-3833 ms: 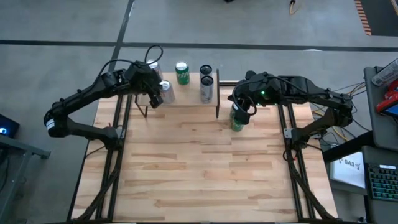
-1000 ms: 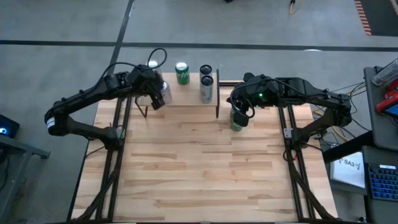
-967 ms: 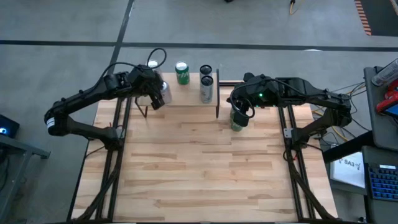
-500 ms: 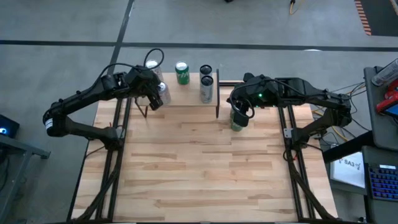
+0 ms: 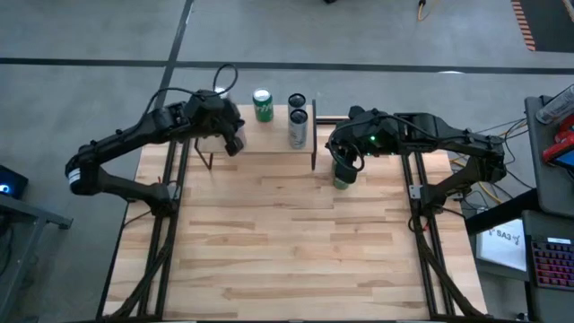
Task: Place canned beverage on shelf
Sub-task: Put the red-silver soda can aligned with the other red-silver soda cans on the shelf
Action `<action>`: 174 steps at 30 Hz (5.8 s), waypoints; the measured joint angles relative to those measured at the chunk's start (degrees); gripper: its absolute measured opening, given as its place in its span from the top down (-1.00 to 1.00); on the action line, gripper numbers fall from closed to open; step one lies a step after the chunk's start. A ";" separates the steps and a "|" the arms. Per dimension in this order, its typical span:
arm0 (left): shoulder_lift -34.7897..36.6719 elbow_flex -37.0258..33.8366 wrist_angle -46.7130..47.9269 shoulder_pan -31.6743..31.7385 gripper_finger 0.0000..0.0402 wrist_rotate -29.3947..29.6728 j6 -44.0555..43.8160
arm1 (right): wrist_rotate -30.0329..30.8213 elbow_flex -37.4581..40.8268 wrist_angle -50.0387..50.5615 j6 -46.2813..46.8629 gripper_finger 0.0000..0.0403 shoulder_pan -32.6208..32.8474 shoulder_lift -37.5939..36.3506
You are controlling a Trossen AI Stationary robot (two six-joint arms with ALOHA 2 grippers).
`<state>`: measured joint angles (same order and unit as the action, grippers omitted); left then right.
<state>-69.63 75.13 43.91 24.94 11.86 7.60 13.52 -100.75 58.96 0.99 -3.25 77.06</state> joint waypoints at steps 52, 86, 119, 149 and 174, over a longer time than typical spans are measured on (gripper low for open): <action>6.83 -0.70 15.17 -0.67 1.00 8.17 0.68 | 0.00 0.02 -0.11 2.16 0.94 0.09 0.00; 5.98 -0.92 13.26 -2.41 1.00 10.00 -5.12 | 0.13 0.04 -0.61 2.05 0.94 3.52 0.00; 6.06 -0.96 17.15 -2.39 1.00 11.10 -10.22 | 0.08 0.04 -0.72 2.03 0.94 3.52 0.00; -0.15 0.07 4.28 -8.52 1.00 8.50 -12.80 | 0.04 0.04 -0.52 1.88 0.94 3.51 0.00; -4.81 0.04 10.05 -8.71 1.00 16.26 -16.60 | 0.02 0.04 0.55 2.01 0.94 4.13 0.00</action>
<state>-74.44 75.18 53.95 16.23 28.11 -9.01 13.54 -100.71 59.51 3.01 0.89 77.06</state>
